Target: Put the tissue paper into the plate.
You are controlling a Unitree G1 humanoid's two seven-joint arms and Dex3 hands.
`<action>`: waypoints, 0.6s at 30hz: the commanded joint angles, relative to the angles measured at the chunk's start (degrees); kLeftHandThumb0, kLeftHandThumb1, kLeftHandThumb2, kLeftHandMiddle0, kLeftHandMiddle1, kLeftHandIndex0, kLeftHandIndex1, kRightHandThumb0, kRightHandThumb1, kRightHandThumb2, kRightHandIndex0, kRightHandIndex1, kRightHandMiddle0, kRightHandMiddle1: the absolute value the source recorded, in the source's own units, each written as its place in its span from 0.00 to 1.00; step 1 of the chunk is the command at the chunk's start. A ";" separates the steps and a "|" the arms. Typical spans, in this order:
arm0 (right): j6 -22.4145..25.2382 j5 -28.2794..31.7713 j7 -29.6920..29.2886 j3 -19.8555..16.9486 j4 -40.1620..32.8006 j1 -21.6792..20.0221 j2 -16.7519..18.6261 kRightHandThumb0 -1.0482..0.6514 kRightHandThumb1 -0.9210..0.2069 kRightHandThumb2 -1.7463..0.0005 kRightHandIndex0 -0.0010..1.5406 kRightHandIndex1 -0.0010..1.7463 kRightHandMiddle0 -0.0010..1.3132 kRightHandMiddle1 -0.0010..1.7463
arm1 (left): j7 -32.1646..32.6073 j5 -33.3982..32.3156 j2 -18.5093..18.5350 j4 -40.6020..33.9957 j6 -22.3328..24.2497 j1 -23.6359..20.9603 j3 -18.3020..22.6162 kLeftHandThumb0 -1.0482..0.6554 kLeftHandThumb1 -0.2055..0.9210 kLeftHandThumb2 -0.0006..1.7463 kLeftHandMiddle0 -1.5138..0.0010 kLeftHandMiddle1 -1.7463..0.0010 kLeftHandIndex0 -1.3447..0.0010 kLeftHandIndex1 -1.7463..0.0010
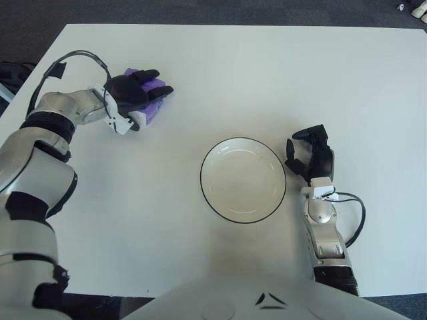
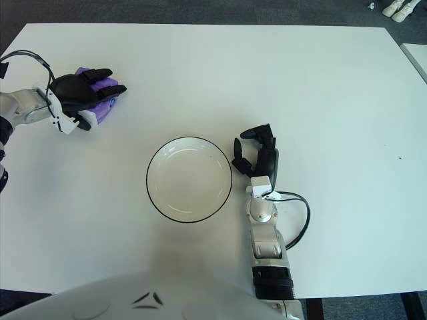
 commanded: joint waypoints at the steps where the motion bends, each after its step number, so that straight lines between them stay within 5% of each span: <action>1: 1.04 0.74 0.42 -0.26 1.03 2.41 0.00 0.39 0.25 0.47 0.39 0.70 0.28 1.00 | -3.01 1.41 -1.77 1.56 -2.36 2.95 -3.11 0.00 0.85 0.32 1.00 1.00 1.00 1.00; 18: 0.29 1.53 0.05 -1.01 1.07 2.91 0.38 0.39 0.24 0.48 0.38 0.71 0.27 1.00 | -13.37 -3.49 -3.62 1.92 -4.34 3.12 -3.46 0.01 0.87 0.32 0.97 0.98 1.00 1.00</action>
